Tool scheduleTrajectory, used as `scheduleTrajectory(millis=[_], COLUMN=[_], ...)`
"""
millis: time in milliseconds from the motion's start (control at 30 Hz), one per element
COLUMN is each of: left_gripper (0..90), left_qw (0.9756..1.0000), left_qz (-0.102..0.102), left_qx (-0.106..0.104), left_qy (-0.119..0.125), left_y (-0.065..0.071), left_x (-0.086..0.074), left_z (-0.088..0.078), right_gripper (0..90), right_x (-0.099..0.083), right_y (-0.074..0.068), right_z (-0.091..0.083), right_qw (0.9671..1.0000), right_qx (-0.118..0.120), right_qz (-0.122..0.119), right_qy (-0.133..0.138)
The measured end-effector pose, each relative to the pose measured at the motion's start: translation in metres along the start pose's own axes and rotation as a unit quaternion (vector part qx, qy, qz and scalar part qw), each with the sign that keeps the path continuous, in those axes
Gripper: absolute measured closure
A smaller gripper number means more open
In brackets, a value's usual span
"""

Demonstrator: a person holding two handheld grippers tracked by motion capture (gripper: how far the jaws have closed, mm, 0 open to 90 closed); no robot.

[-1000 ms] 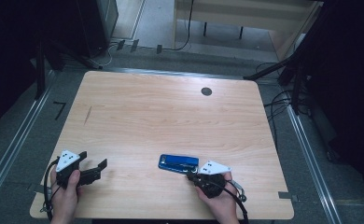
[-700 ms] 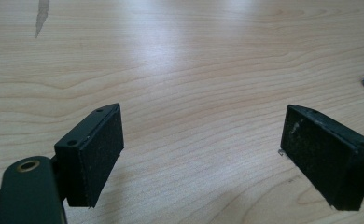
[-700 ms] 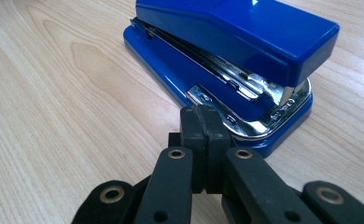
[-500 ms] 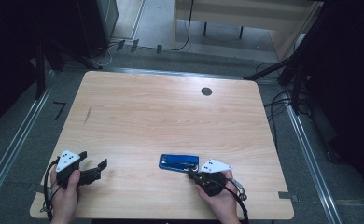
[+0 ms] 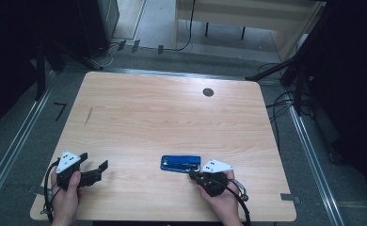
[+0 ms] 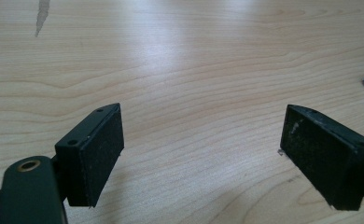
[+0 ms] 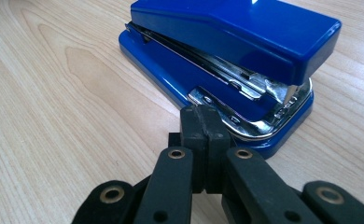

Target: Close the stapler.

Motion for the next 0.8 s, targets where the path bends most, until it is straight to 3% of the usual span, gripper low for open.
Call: scheduleTrajectory(millis=[800], left_gripper=[14.1], left_qw=[1.0000], left_qz=[0.000], left_qx=[-0.002], left_qy=[0.000], left_y=[-0.0003], left_x=[0.0000], left_z=[-0.0002], right_gripper=[89.4], right_x=[0.0010], right_y=[0.0002], right_z=[0.0008], right_qw=[1.0000], right_qx=[-0.002], right_qz=[-0.003], right_qy=[0.002])
Point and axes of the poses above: each handheld gripper's, and its own axes: z roughly forward along the jaws, x roughly out of its top, y roughly to its right, the point moved 6 cm from there along z, roughly forward along the jaws, and after that the axes turned 9 degrees about z, right-handed, at the moved point
